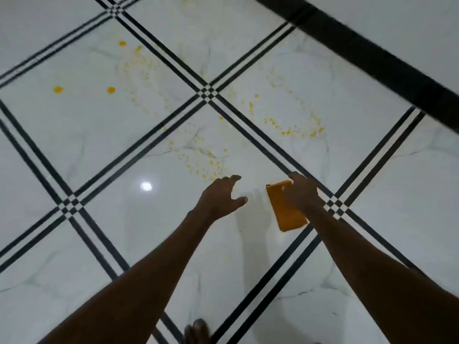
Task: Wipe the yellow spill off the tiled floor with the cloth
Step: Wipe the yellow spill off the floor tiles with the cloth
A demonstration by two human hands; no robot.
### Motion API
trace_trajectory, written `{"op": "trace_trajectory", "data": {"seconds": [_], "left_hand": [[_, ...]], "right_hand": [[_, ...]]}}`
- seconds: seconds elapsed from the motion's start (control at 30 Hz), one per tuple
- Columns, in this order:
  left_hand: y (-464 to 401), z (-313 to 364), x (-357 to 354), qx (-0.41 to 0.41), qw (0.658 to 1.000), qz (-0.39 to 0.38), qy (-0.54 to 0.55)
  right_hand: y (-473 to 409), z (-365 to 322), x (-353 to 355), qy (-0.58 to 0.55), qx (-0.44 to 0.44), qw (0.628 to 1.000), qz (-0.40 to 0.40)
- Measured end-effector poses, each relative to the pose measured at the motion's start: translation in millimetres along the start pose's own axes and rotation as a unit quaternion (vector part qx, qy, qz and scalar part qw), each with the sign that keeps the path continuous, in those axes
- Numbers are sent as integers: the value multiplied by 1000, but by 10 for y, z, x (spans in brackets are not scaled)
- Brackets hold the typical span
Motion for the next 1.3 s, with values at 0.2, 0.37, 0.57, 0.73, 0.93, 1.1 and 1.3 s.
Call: {"op": "trace_trajectory", "data": {"seconds": [0.2, 0.37, 0.57, 0.73, 0.93, 1.1, 1.3], "left_hand": [[-550, -146, -407, -61, 996, -43, -45], [-854, -22, -569, -117, 992, -54, -6], [-1072, 356, -671, -181, 979, -89, -2], [-1081, 590, -413, -229, 971, -73, -9], [-912, 711, 294, -235, 968, 41, 83], [-624, 450, 66, -254, 963, 56, -68], [-332, -532, -92, -146, 962, 26, -230]], "right_hand": [[-247, 245, -341, -36, 11, 994, 103], [-301, 462, -392, -114, -44, 983, 134], [-251, 388, -157, -149, 53, 987, 40], [-97, 119, 334, -180, 121, 976, -12], [190, -167, 921, -170, 156, 964, 134], [327, -135, 350, -69, 166, 980, 80], [191, 72, -1024, 42, 165, 977, 128]]}}
Point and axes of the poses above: each hand's wrist, its own y-axis away from the middle knuckle, its own x-axis out of the back of the hand, z = x × y, the point moved 4 cm from there along -y, towards the middle knuckle, and after that the axes turned 4 degrees about y, right-handed, at the moved point
